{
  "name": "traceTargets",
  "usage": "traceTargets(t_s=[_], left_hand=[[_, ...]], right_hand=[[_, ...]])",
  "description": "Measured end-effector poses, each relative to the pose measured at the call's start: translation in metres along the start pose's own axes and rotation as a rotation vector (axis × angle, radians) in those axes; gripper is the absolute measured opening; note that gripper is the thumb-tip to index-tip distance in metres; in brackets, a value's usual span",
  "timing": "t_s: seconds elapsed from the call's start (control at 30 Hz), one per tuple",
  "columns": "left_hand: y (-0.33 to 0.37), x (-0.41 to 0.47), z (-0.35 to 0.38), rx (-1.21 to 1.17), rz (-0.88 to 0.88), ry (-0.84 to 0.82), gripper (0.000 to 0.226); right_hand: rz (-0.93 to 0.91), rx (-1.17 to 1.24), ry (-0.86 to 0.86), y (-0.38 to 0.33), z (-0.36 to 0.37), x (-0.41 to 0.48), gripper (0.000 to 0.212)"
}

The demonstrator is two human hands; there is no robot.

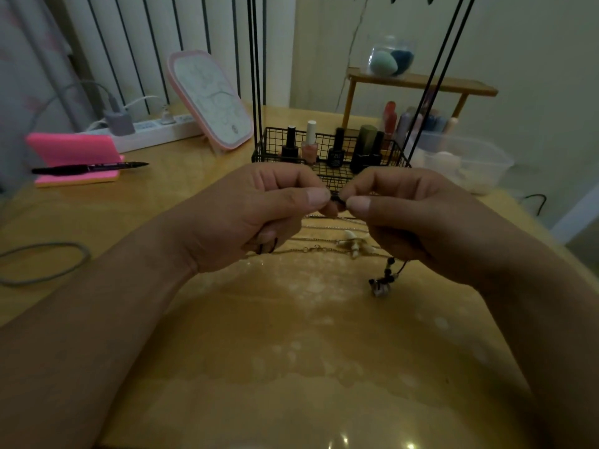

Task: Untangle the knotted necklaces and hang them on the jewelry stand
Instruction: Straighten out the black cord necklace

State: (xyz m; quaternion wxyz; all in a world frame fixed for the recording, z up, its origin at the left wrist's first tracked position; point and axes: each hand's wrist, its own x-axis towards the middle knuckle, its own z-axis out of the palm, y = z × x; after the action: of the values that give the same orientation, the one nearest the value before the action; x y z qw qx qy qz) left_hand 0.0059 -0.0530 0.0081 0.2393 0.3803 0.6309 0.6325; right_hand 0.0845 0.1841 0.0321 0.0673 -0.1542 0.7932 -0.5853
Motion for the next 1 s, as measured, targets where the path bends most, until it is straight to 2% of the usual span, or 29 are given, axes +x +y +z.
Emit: traceTargets(t_s=[0.33, 0.47, 0.53, 0.67, 0.87, 1.0], left_hand=[[-0.002, 0.002, 0.004, 0.200, -0.018, 0.132, 0.018], [-0.001, 0.004, 0.009, 0.301, 0.064, 0.308, 0.005], [-0.002, 0.004, 0.009, 0.398, 0.148, 0.388, 0.009], [-0.001, 0.002, 0.016, 0.574, 0.219, 0.326, 0.003], [-0.004, 0.004, 0.014, 0.579, 0.241, 0.366, 0.008], [-0.004, 0.004, 0.014, 0.647, 0.251, 0.323, 0.004]], right_hand=[[-0.080, -0.216, 0.133, 0.001, 0.012, 0.003, 0.009], [-0.063, -0.270, 0.247, 0.004, 0.016, 0.006, 0.008], [-0.064, -0.246, 0.309, 0.004, 0.018, 0.007, 0.008], [-0.114, -0.232, 0.329, 0.004, 0.024, 0.007, 0.007], [-0.134, -0.283, 0.373, 0.006, 0.026, 0.009, 0.007], [-0.120, -0.289, 0.378, 0.010, 0.027, 0.010, 0.008]])
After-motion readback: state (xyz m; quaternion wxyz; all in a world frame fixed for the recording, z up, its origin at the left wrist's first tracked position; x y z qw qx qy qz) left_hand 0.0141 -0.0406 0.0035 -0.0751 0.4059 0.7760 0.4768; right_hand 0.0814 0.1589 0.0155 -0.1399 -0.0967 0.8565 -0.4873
